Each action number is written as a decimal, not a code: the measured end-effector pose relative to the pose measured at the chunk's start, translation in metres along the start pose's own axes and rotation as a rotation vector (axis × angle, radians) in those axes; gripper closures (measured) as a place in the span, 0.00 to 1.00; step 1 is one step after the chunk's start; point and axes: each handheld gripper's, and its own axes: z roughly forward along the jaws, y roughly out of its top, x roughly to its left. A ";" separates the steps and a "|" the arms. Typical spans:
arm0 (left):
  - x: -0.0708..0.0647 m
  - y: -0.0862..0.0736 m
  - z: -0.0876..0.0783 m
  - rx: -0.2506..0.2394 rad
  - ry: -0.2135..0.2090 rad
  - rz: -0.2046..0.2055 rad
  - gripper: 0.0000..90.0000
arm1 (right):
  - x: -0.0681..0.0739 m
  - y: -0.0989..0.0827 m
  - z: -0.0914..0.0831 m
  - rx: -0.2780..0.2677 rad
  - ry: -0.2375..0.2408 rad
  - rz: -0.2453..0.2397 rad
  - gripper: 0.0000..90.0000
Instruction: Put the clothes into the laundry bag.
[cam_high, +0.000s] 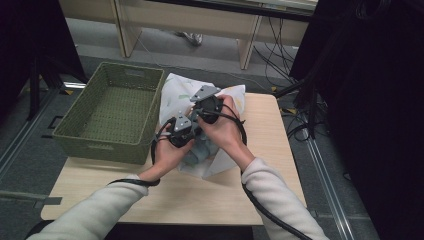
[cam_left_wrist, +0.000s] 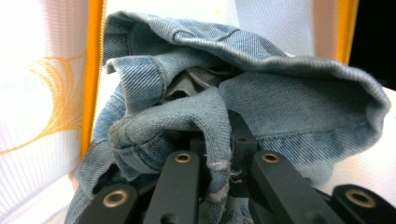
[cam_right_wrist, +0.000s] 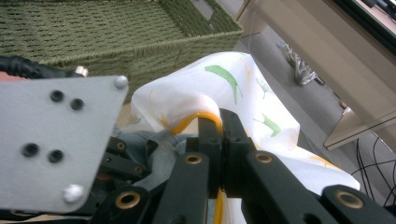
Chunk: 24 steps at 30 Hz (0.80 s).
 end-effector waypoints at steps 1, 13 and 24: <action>-0.001 -0.001 0.002 0.011 0.002 0.010 0.93 | 0.000 0.000 0.000 0.001 0.000 0.000 1.00; -0.005 -0.010 0.021 0.079 -0.052 0.045 0.84 | -0.002 -0.002 0.001 0.002 0.003 -0.001 1.00; -0.018 -0.006 -0.023 0.079 -0.123 0.149 0.30 | -0.007 -0.004 0.001 0.012 0.002 0.009 1.00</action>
